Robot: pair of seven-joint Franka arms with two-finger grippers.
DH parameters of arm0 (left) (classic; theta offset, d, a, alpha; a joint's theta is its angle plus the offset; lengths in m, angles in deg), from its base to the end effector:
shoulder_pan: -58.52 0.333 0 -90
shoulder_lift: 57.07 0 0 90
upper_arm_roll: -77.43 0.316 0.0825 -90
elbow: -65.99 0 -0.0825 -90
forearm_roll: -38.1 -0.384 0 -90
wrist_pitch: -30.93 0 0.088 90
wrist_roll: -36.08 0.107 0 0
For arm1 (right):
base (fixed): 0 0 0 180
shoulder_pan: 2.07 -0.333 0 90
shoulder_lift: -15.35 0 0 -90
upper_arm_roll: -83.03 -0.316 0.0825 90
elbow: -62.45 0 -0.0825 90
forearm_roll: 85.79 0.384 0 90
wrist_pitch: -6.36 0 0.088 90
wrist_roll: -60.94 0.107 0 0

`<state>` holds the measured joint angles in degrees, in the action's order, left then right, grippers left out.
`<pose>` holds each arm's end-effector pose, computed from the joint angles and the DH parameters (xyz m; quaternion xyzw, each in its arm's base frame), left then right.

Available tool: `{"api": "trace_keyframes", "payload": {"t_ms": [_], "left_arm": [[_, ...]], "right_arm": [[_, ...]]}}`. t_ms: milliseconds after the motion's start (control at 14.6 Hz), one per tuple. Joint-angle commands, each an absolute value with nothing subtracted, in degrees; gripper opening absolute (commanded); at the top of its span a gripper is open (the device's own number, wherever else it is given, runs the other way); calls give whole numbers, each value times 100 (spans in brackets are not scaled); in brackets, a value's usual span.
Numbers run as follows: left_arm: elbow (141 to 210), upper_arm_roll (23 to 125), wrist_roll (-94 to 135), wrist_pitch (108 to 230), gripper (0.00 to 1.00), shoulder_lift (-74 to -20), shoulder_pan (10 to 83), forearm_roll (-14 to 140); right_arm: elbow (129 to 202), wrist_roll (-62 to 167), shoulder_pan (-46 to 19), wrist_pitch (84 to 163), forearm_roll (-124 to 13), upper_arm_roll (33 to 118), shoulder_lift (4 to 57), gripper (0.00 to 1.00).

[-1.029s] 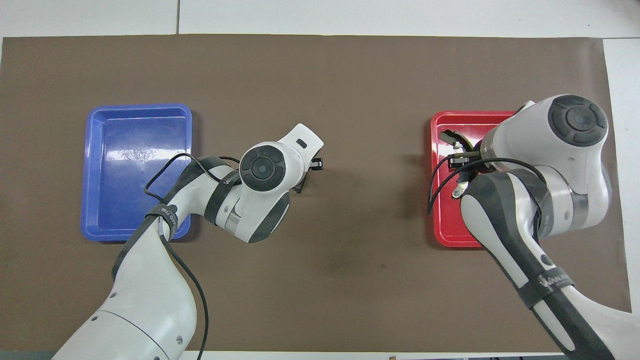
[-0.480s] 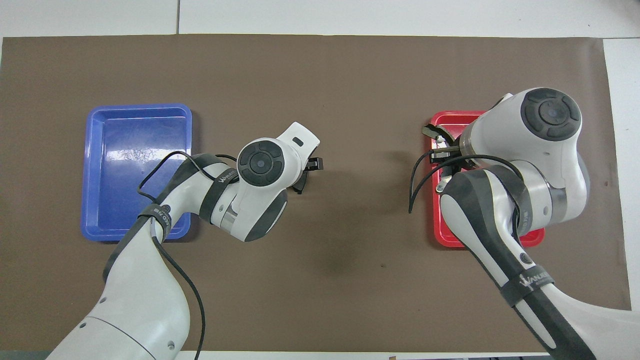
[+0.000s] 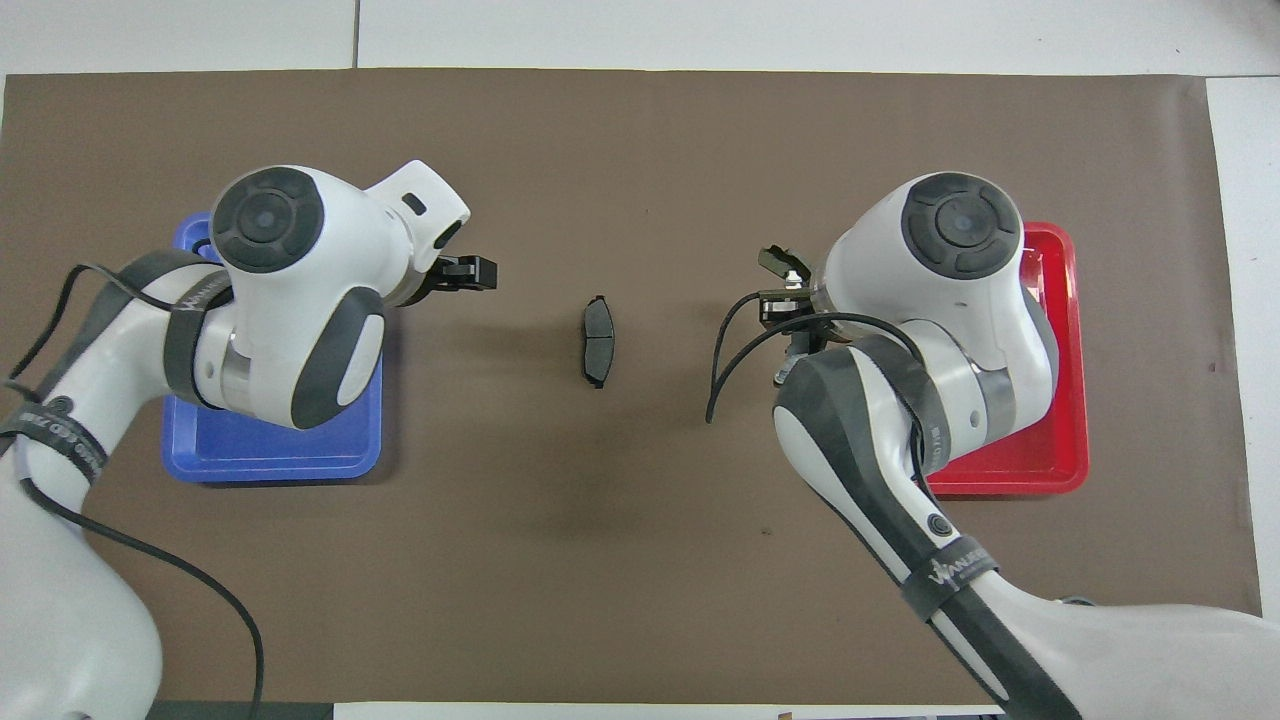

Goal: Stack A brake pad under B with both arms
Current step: 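Carry the curved pad over the flat pad while the left gripper withdraws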

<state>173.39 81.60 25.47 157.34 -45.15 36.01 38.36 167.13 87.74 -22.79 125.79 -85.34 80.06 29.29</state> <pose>0.5894 -0.1978 0.4140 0.9958 -0.0673 0.0615 0.0102 0.5704 0.2487 0.4028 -0.9995 0.0298 -0.0024 0.0118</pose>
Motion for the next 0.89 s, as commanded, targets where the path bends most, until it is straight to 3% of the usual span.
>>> {"api": "trace_keyframes", "payload": {"t_ms": [0,137,412,824], "left_arm": [[17278,8104,3543,15215,100,-4801,4171,3836],[17233,8104,4194,14933,100,-4950,4611,3836],[17242,8121,5075,14371,100,-5433,5244,3845],[17137,8121,5155,13667,100,-5918,5580,3626]], "right_arm": [[15364,9458,-2737,12265,-8482,8004,3975,0],[15087,9907,-3045,12377,-8526,8004,4320,0],[15157,10480,-3424,12843,-8526,8004,4514,0],[15157,10822,-3670,13037,-8825,8013,4778,0]]}}
